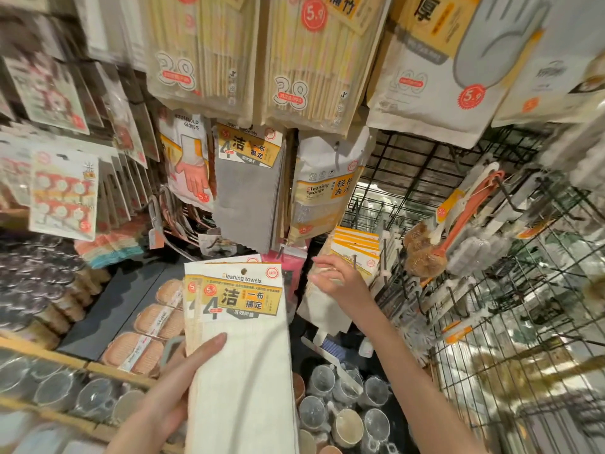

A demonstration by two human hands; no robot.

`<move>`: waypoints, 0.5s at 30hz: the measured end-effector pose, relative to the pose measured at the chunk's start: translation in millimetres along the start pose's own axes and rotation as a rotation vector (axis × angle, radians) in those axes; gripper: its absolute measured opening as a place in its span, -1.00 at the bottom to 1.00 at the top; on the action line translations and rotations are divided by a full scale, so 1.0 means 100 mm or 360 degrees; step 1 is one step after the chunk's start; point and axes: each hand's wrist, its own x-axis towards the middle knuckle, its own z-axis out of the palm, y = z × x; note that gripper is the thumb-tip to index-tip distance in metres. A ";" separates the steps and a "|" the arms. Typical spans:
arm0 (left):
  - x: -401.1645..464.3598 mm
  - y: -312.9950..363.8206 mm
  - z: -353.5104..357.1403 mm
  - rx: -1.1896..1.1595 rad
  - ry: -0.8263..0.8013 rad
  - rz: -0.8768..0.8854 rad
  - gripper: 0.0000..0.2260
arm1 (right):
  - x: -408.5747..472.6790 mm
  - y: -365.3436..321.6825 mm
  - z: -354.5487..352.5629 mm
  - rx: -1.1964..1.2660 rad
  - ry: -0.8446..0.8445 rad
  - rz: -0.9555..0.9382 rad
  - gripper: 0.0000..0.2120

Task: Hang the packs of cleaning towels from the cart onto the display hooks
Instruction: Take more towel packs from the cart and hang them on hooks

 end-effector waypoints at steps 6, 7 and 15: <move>-0.10 0.00 0.11 -0.0034 -0.0123 0.0021 -0.53 | -0.20 -0.37 0.35 0.0081 -0.0210 -0.0131 -0.63; -0.13 0.00 0.13 -0.0053 -0.0118 0.0045 -0.56 | -0.22 -0.40 0.37 0.0049 -0.0218 -0.0137 -0.58; -0.20 -0.04 0.17 -0.0185 -0.0164 -0.0018 -0.47 | -0.32 -0.43 0.37 -0.0036 -0.0166 -0.0063 -0.54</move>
